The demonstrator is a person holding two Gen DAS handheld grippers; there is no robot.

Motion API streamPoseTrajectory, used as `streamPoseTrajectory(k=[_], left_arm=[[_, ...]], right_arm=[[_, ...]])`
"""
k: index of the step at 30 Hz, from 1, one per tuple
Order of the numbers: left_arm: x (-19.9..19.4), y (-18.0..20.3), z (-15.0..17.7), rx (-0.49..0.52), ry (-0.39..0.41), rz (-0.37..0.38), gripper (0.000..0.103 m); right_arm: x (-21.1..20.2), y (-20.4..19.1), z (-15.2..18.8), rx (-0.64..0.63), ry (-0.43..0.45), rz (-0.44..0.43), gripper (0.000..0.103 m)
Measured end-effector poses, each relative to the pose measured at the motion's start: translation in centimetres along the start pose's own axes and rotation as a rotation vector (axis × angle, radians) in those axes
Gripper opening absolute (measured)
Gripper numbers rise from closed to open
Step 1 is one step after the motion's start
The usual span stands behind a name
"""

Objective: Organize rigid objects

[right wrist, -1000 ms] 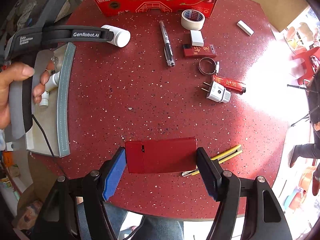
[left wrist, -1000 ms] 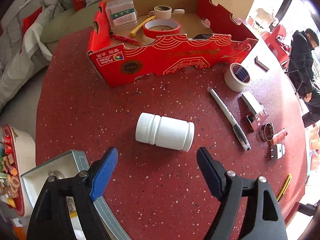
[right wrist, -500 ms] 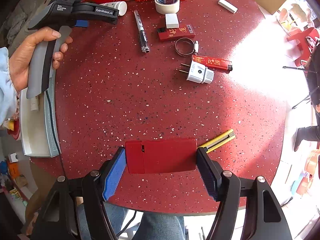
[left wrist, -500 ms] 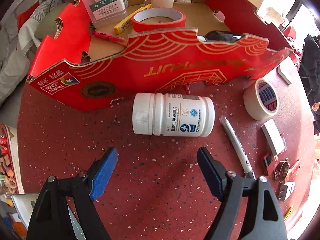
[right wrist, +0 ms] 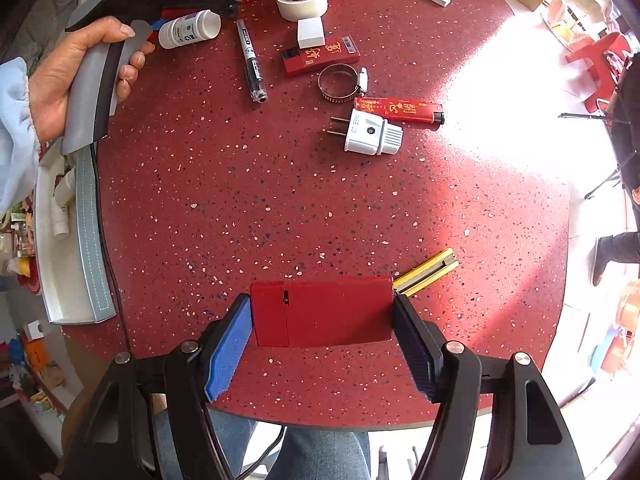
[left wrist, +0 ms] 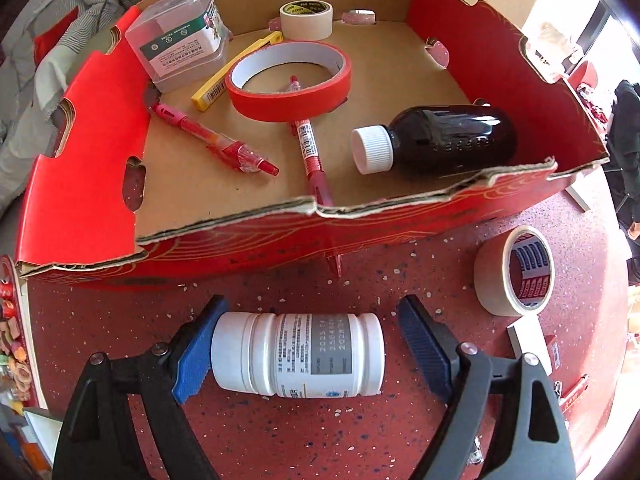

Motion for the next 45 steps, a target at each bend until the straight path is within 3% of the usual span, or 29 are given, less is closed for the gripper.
streamPoseTrajectory(k=[1, 7, 11, 18, 28, 35, 45], left_arm=[[0.2, 0.0, 0.0, -0.002, -0.011, 0.013, 0.073], [-1.7, -0.2, 0.9, -0.004, 0.021, 0.059, 0.073], [-4.9, -0.9, 3.2, -0.021, 0.058, 0.105, 0.073], [-9.7, -2.7, 9.7, -0.067, 0.071, 0.143, 0.073], [-15.6, -10.0, 20.0, -0.269, 0.085, 0.168, 0.073], [-17.5, -15.1, 26.9, -0.408, 0.095, 0.108, 0.073], [-16.1, -20.8, 34.6, -0.593, 0.031, 0.037, 0.073]], right_arm=[[-0.1, 0.1, -0.1, 0.001, 0.003, 0.001, 0.071], [-1.4, 0.0, -1.2, -0.017, 0.034, 0.005, 0.071], [-2.2, -1.0, -1.7, -0.043, 0.057, 0.010, 0.071], [-3.7, -4.5, -2.5, -0.119, 0.097, 0.021, 0.071], [-5.0, -11.3, -3.3, -0.276, 0.137, 0.048, 0.071], [-5.4, -17.4, -3.1, -0.433, 0.151, 0.065, 0.071], [-4.5, -26.1, -1.5, -0.673, 0.132, 0.081, 0.071]])
Point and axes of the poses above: each gripper's, at about its wrist camera, not at the fingertips, and x roughly the way its jaws point, y to its right, z to its underside, the point moved 6 cm from there along x, roughly the way its jaws point, and after that the axes turned 13 degrees about -y, right-handed, at the moved point
